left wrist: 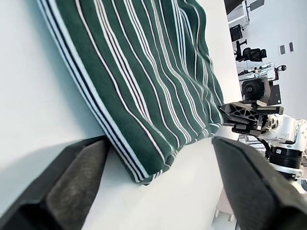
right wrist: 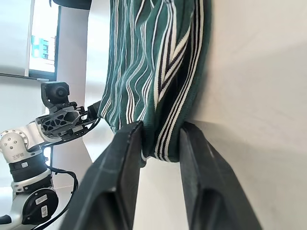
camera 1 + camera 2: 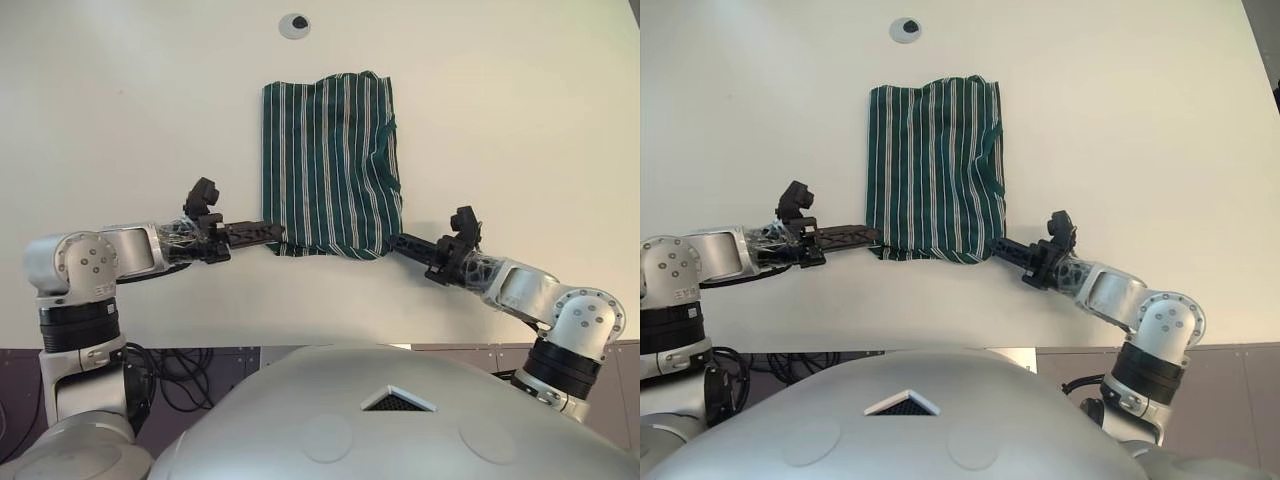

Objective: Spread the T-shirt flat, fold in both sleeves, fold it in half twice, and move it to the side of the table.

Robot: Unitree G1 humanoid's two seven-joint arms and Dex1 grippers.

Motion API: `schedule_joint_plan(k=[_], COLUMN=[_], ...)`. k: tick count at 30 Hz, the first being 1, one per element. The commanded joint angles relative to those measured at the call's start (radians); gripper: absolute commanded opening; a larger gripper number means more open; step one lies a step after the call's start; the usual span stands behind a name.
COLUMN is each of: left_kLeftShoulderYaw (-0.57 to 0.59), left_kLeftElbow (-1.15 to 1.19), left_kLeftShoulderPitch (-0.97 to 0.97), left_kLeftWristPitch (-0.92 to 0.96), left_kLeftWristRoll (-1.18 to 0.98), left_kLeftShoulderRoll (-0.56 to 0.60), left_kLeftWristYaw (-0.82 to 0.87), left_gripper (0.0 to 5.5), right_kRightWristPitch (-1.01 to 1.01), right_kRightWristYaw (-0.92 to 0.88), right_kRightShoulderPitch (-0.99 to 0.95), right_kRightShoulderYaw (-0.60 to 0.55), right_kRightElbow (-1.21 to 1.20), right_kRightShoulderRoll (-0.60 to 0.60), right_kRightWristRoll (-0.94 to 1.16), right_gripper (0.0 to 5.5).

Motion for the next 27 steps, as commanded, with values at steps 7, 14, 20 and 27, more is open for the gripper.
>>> schedule_joint_plan(k=[7, 14, 20, 27], left_kLeftShoulderYaw=[-0.024, -0.03, -0.038, -0.071], left_kLeftElbow=[0.045, 0.064, 0.036, -0.021], left_kLeftShoulderPitch=[0.004, -0.004, 0.016, 0.025], left_kLeftWristPitch=[0.012, 0.007, 0.0, 0.033], left_kLeftWristRoll=[0.019, 0.013, 0.001, -0.039], left_kLeftShoulderRoll=[-0.005, -0.019, -0.02, 0.067], left_kLeftWristYaw=[0.039, 0.045, 0.041, -0.038], left_gripper=[2.38, 1.27, 0.3, 0.05], right_kRightWristPitch=[-0.036, -0.063, -0.085, -0.083], right_kRightWristYaw=[-0.012, 0.007, 0.039, 0.088], right_kRightShoulderPitch=[0.027, 0.039, 0.051, 0.102], right_kRightShoulderYaw=[0.045, 0.085, 0.12, 0.103], right_kRightElbow=[0.038, 0.036, 0.035, -0.031], right_kRightShoulderRoll=[-0.026, -0.055, -0.104, -0.155], right_kRightWristRoll=[-0.06, -0.076, -0.081, 0.007], right_gripper=[0.05, 0.0, 0.0, 0.0])
